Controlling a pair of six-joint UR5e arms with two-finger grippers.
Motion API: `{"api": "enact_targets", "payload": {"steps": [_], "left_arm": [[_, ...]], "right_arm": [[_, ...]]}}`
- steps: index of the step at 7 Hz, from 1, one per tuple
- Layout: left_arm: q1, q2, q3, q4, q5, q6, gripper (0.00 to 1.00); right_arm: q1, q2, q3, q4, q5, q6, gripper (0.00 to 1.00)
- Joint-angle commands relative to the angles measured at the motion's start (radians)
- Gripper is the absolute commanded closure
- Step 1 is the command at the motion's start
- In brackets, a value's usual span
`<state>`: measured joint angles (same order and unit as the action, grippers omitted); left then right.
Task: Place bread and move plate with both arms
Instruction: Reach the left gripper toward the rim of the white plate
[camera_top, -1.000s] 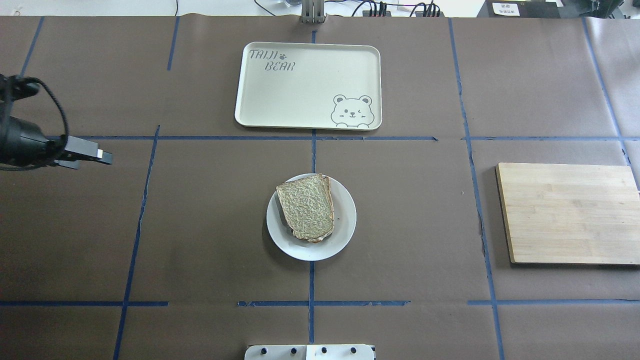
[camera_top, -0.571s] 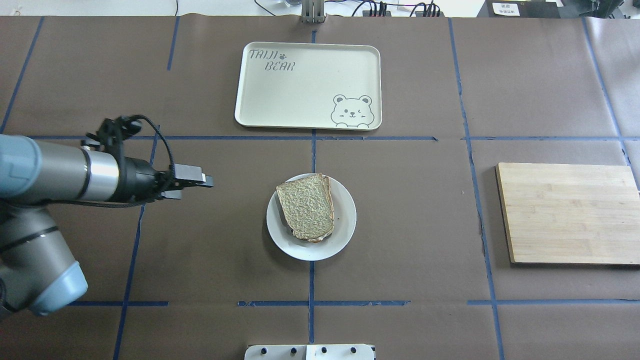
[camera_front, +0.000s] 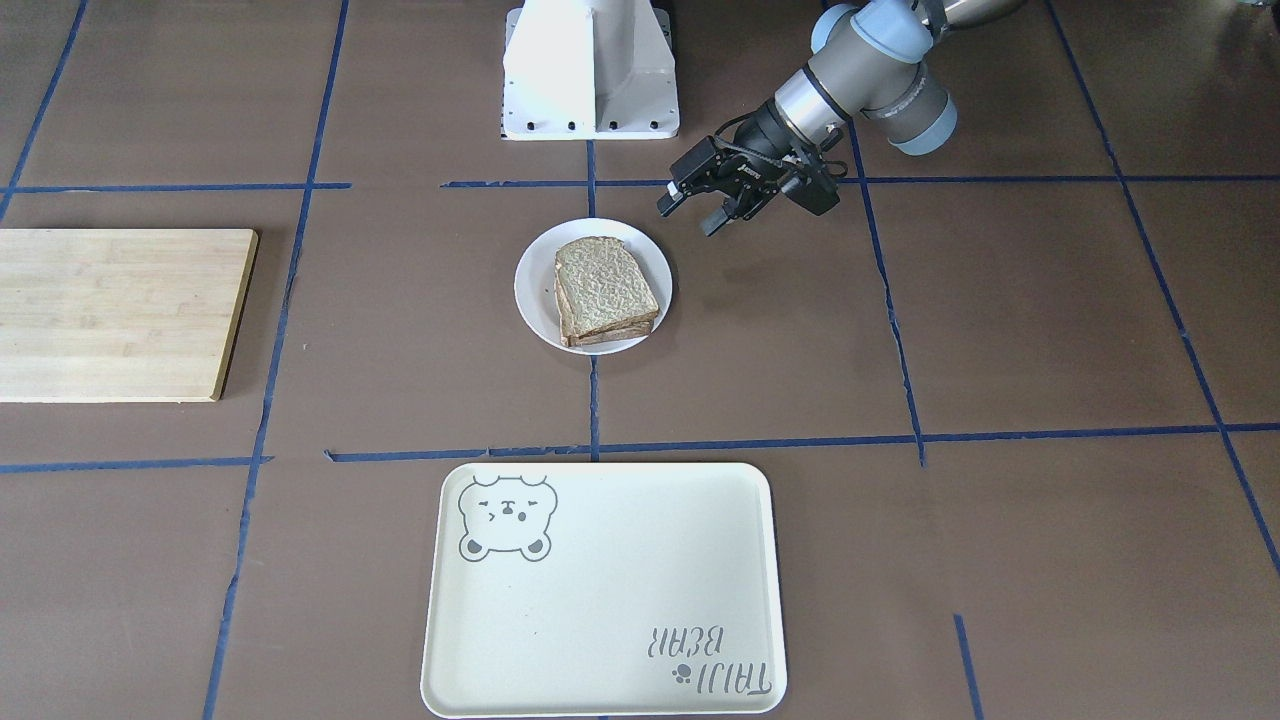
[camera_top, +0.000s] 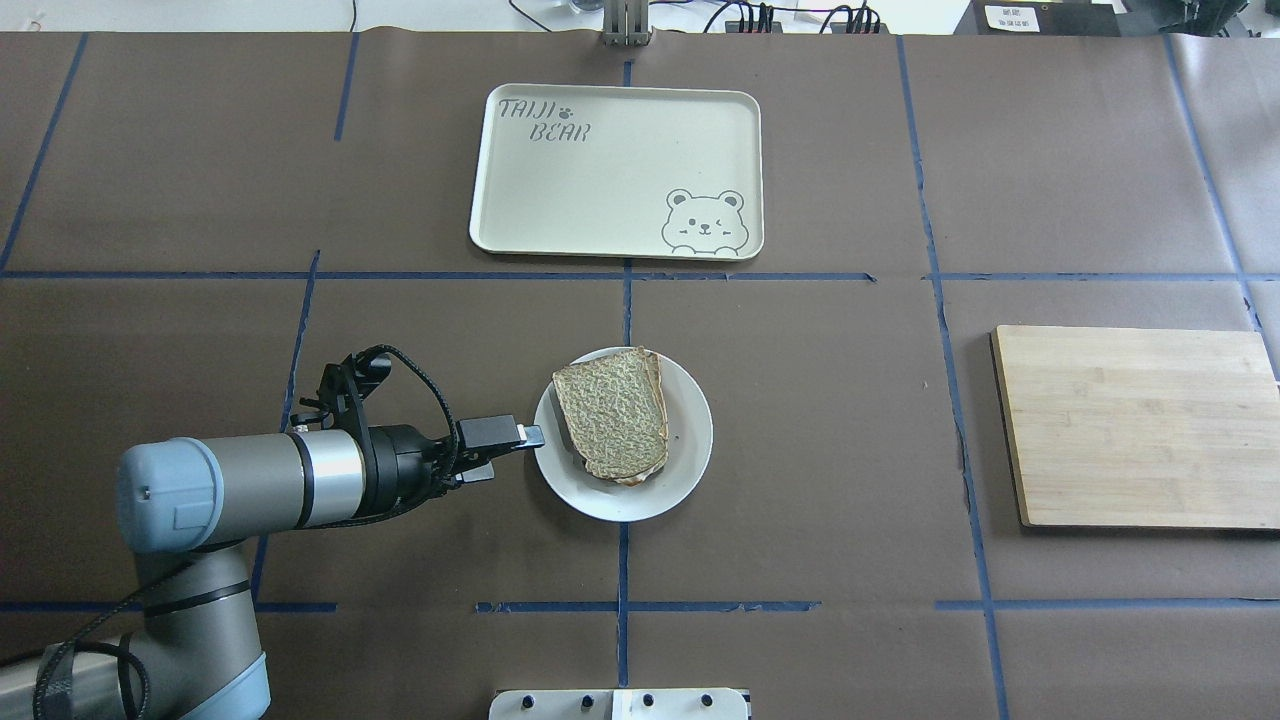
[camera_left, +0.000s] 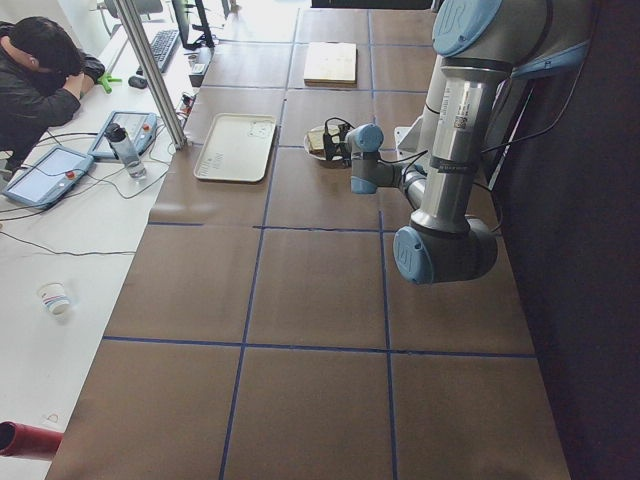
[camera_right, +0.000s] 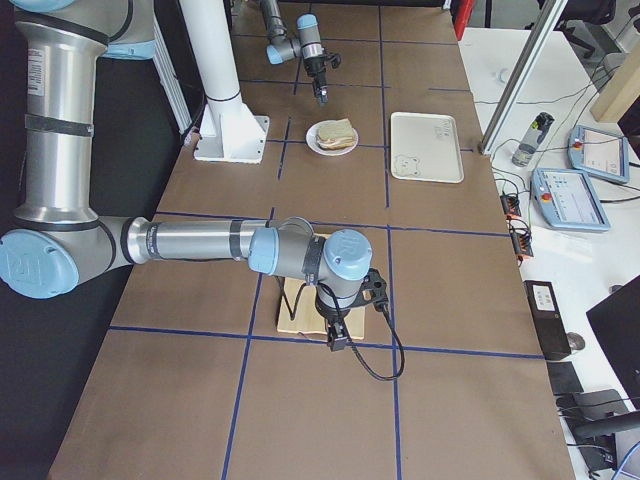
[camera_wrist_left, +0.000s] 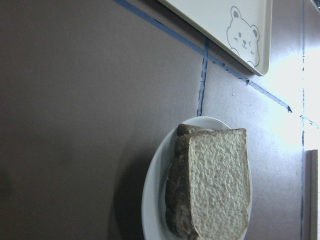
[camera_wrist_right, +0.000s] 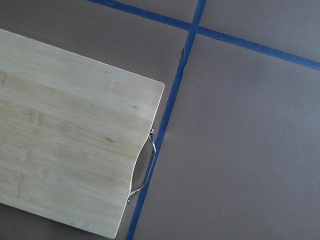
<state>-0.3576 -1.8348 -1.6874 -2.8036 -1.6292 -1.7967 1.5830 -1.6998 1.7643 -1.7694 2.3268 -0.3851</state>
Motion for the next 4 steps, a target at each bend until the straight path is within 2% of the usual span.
{"api": "enact_targets", "payload": {"steps": [1,4], "left_arm": [[0.008,-0.058,0.131,-0.126,0.066,-0.047,0.08],[0.011,-0.069,0.188,-0.155,0.068,-0.069,0.32]], "right_arm": [[0.0,0.0,0.001,0.001,0.003,0.0,0.0],[0.0,0.0,0.004,-0.001,0.003,0.0,0.0]]}}
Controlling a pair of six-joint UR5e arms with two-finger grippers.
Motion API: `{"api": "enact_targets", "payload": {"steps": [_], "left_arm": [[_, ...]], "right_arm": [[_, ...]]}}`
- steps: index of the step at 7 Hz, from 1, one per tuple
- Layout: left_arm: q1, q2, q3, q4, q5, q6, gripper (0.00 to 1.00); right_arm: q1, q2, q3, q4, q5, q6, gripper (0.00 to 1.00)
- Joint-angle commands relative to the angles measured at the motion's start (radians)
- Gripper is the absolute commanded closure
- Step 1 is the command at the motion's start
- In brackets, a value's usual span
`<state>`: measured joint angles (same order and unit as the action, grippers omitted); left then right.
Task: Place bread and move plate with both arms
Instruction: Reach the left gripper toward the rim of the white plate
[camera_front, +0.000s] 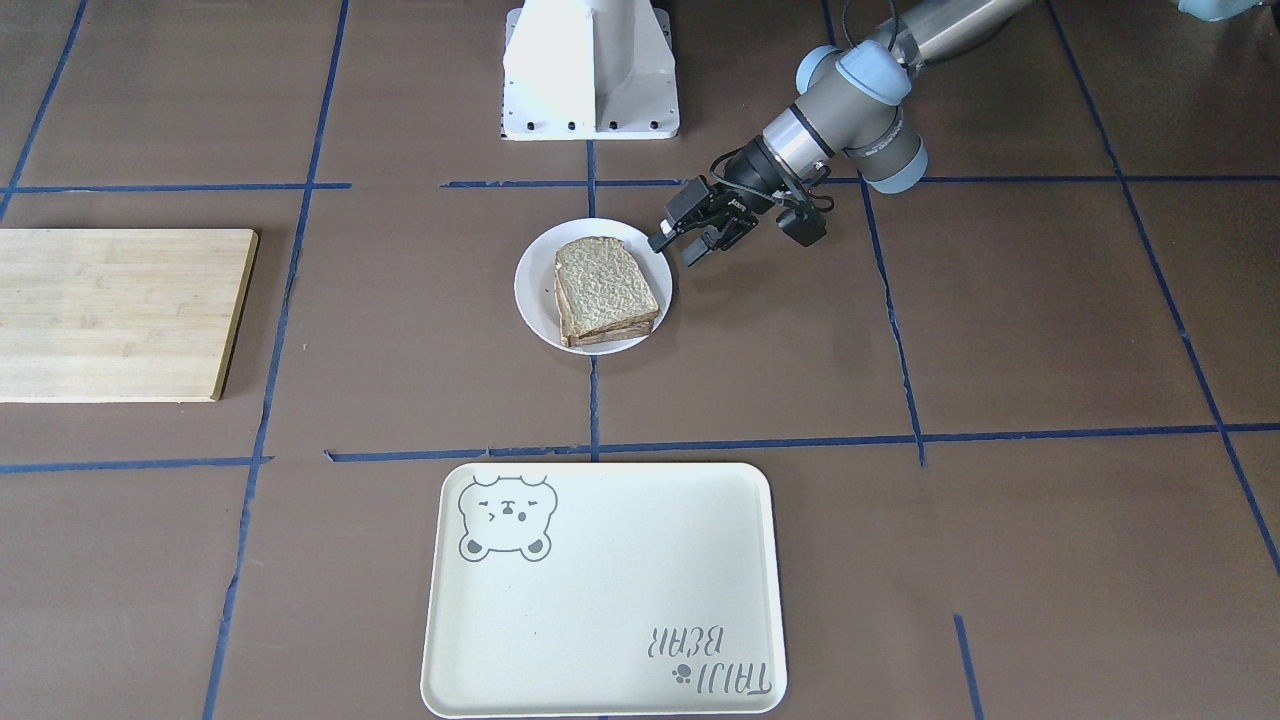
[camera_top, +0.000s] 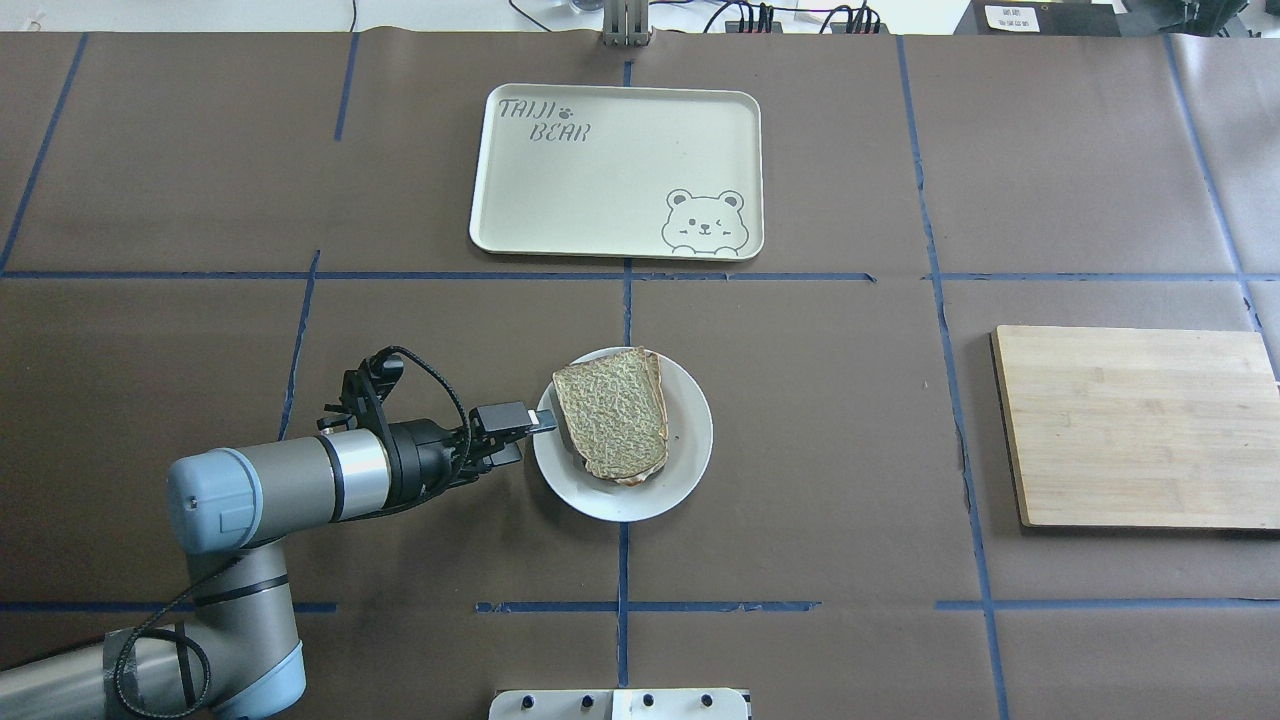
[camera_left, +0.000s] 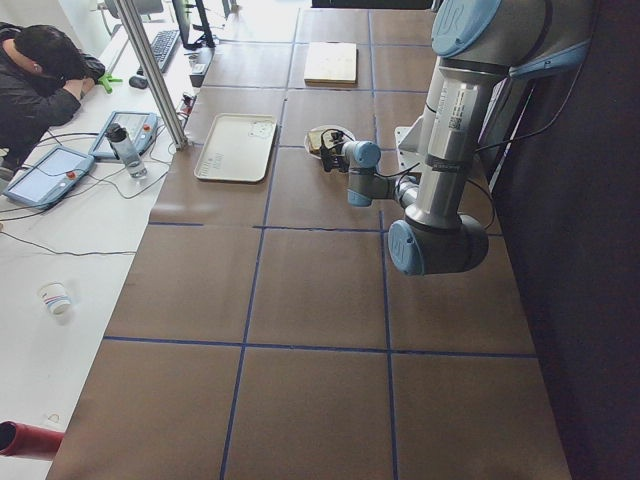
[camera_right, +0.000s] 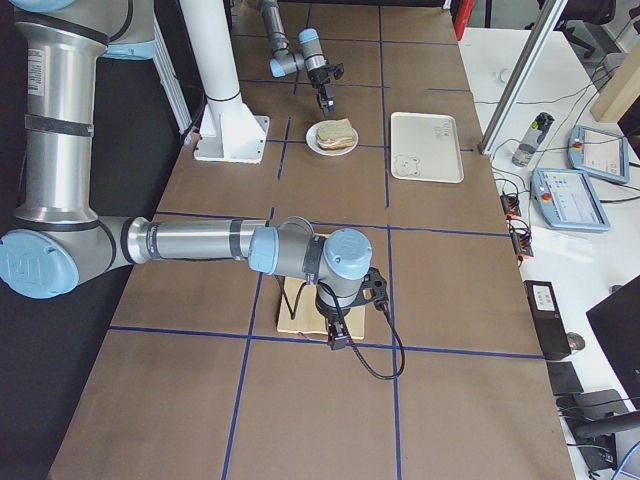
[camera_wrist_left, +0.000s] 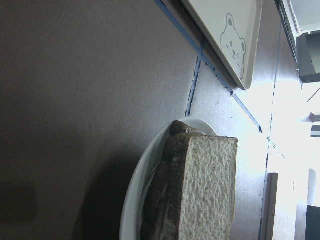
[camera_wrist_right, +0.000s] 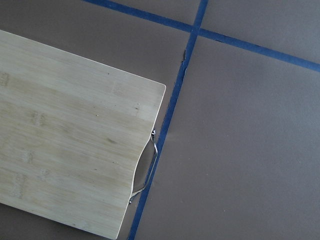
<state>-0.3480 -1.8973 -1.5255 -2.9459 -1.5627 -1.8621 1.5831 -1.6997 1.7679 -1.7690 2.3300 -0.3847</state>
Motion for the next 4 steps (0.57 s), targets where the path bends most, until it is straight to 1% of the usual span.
{"api": "enact_targets", "payload": {"steps": [1,2,3,4], "left_arm": [[0.006,-0.012,0.057,-0.042,0.007,-0.003,0.38],[0.011,-0.016,0.082,-0.067,0.015,-0.003,0.45],[0.012,-0.029,0.082,-0.068,0.015,-0.005,0.54],[0.014,-0.032,0.082,-0.068,0.015,-0.028,0.59]], "right_arm": [[0.0,0.0,0.001,-0.001,0.0,0.001,0.0],[0.0,0.0,-0.001,0.0,0.0,0.0,0.0],[0.0,0.0,-0.001,0.0,0.0,0.0,0.0],[0.0,0.0,-0.001,0.0,0.0,0.0,0.0]]}}
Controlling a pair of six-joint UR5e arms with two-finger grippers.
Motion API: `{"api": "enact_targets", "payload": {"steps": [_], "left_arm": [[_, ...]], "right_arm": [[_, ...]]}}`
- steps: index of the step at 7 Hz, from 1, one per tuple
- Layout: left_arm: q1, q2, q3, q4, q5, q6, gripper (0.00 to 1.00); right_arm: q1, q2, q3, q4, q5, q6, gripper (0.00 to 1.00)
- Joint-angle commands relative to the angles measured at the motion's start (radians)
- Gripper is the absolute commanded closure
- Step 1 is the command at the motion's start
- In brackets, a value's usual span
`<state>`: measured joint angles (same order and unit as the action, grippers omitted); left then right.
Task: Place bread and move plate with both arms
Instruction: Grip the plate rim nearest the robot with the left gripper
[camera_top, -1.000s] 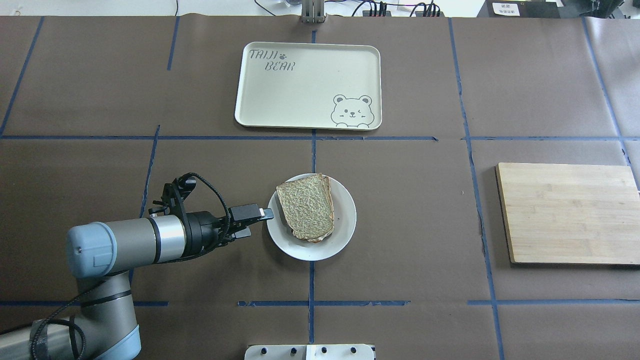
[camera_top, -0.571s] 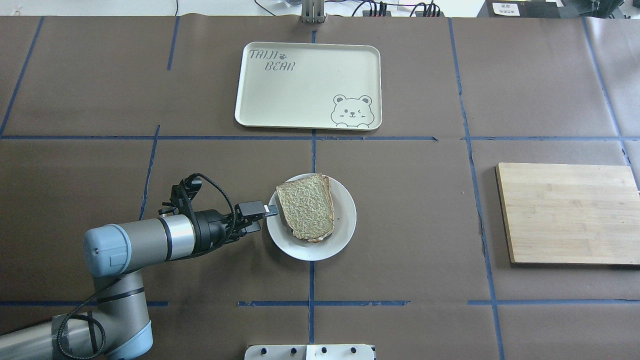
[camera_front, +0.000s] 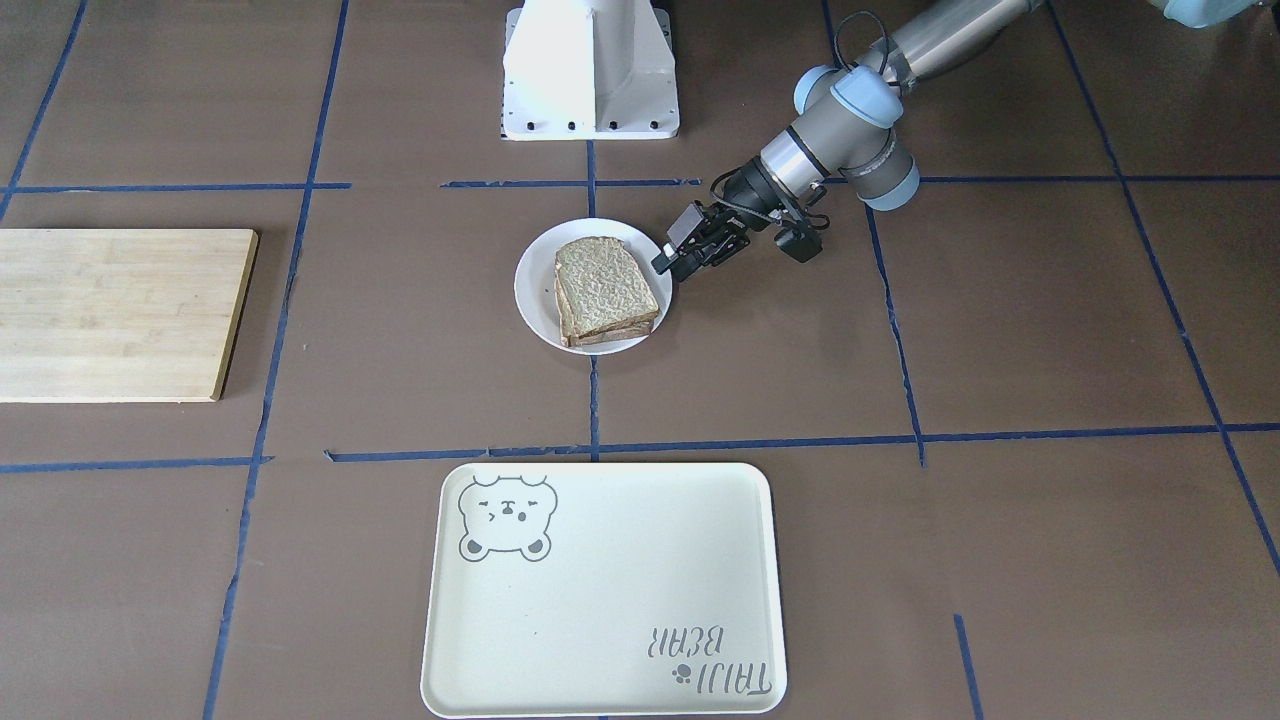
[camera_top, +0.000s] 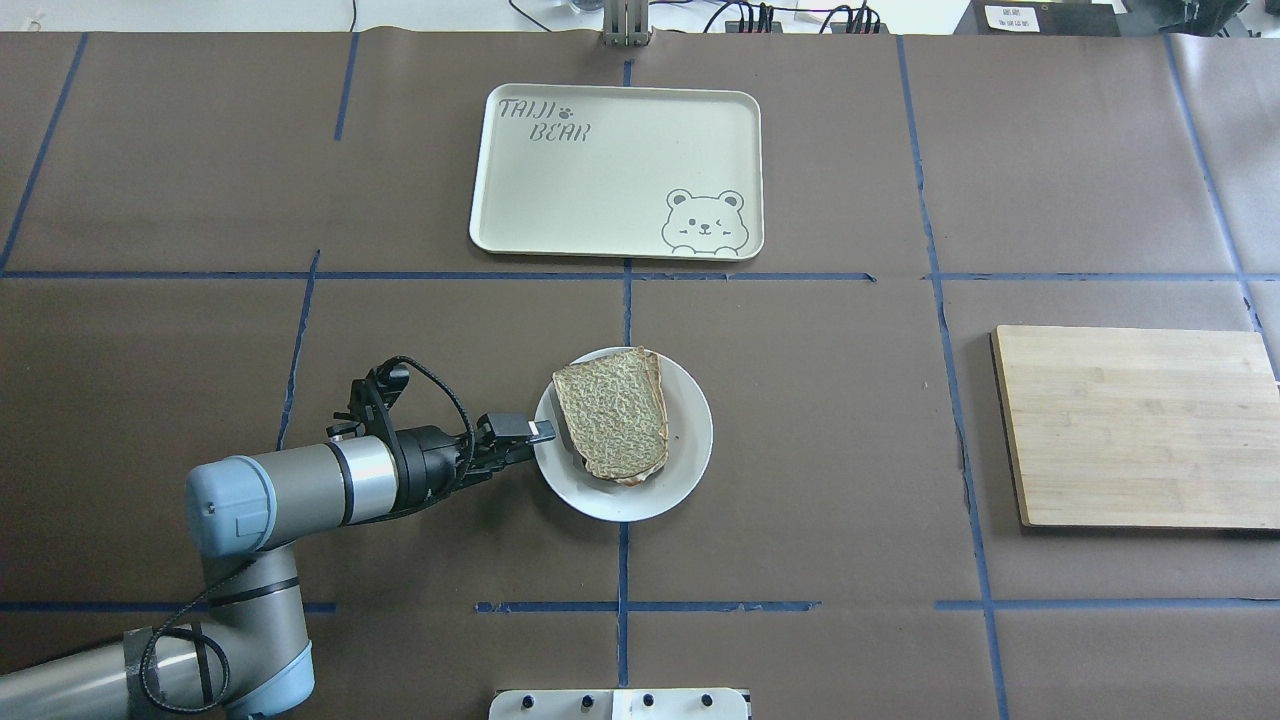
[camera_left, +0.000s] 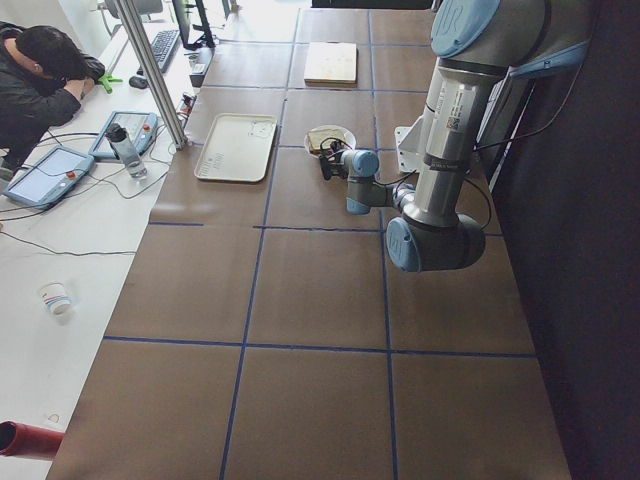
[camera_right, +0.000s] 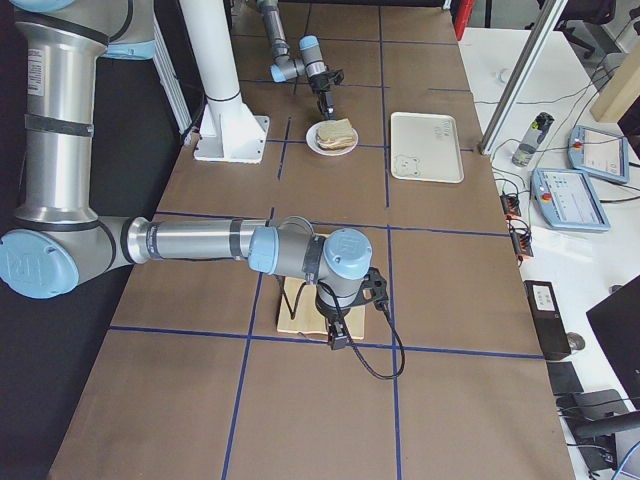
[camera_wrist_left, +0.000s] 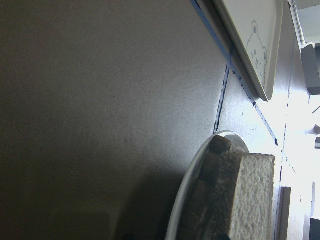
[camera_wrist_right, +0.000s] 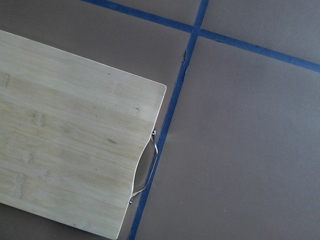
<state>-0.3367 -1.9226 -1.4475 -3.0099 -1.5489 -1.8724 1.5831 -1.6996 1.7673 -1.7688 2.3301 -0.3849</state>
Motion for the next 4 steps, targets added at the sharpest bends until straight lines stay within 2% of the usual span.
{"api": "enact_targets", "payload": {"steps": [1,4], "left_arm": [[0.005,-0.021,0.006,-0.004,0.001,-0.033,0.63],[0.008,-0.024,0.026,-0.006,0.003,-0.034,0.64]], "right_arm": [[0.0,0.002,0.0,0.0,0.0,0.0,0.0],[0.0,0.002,-0.003,-0.001,-0.002,0.0,0.0]]}}
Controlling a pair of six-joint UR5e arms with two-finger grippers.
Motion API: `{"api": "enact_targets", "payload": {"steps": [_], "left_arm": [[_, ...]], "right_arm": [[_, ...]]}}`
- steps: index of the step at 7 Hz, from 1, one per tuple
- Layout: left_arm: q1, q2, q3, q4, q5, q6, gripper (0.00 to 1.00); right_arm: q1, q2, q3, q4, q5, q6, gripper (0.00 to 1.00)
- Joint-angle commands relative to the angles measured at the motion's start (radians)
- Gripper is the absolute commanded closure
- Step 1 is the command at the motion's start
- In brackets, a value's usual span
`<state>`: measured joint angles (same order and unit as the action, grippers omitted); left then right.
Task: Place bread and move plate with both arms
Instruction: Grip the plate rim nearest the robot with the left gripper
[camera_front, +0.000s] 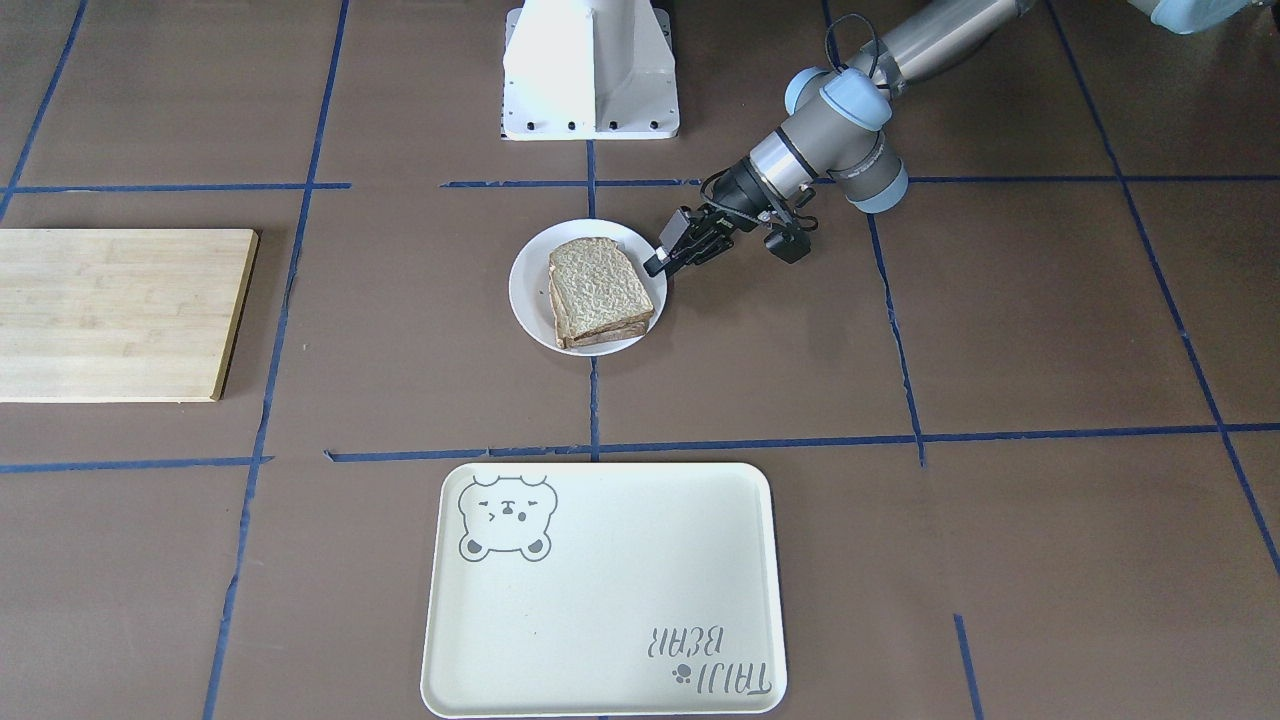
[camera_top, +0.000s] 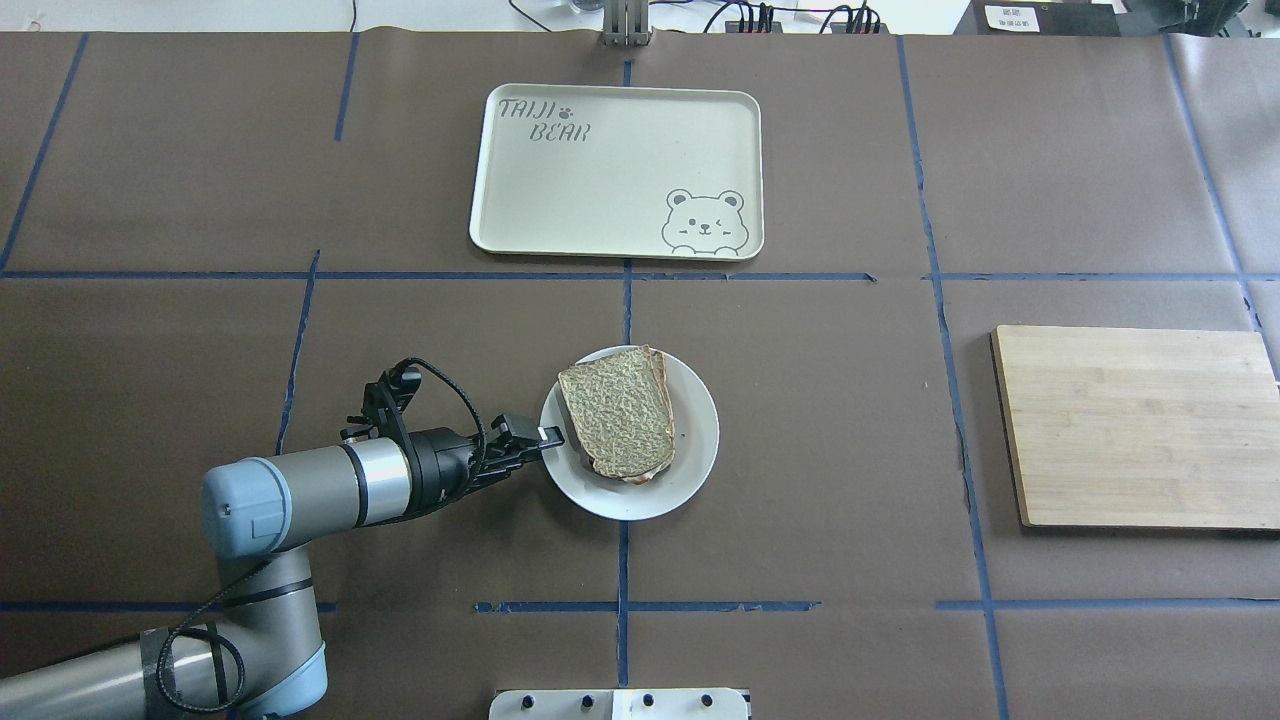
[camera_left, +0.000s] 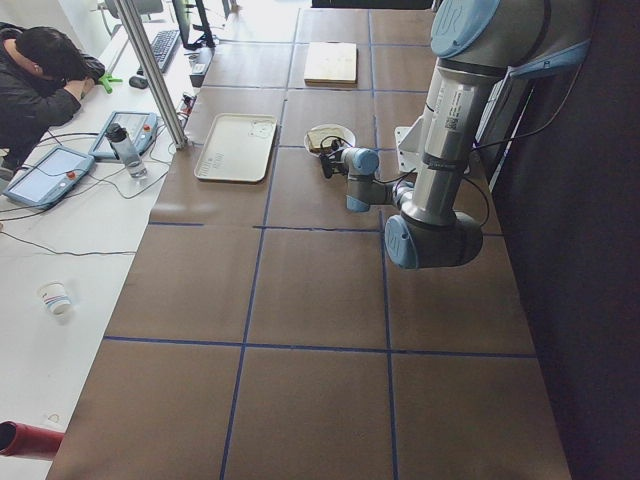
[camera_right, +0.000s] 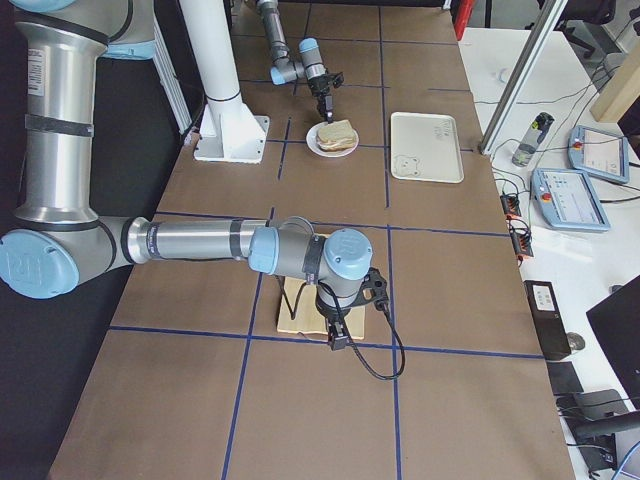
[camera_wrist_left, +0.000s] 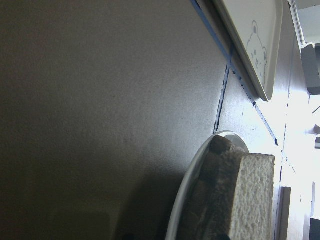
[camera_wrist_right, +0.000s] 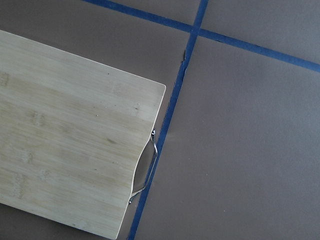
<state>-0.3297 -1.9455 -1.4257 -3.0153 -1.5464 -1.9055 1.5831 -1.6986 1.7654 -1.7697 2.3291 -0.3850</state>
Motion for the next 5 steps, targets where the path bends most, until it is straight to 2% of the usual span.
{"api": "enact_targets", "payload": {"steps": [1,3,5], "left_arm": [[0.001,-0.004,0.004,0.001,0.0,0.0,0.64],[0.014,-0.013,0.004,0.001,0.0,0.0,0.64],[0.034,-0.023,0.007,0.001,0.022,0.0,0.71]], "right_arm": [[-0.002,0.002,-0.001,0.001,-0.001,0.002,0.0],[0.0,0.004,-0.003,0.001,-0.002,0.002,0.0],[0.0,0.005,-0.003,-0.001,-0.002,0.002,0.0]]}}
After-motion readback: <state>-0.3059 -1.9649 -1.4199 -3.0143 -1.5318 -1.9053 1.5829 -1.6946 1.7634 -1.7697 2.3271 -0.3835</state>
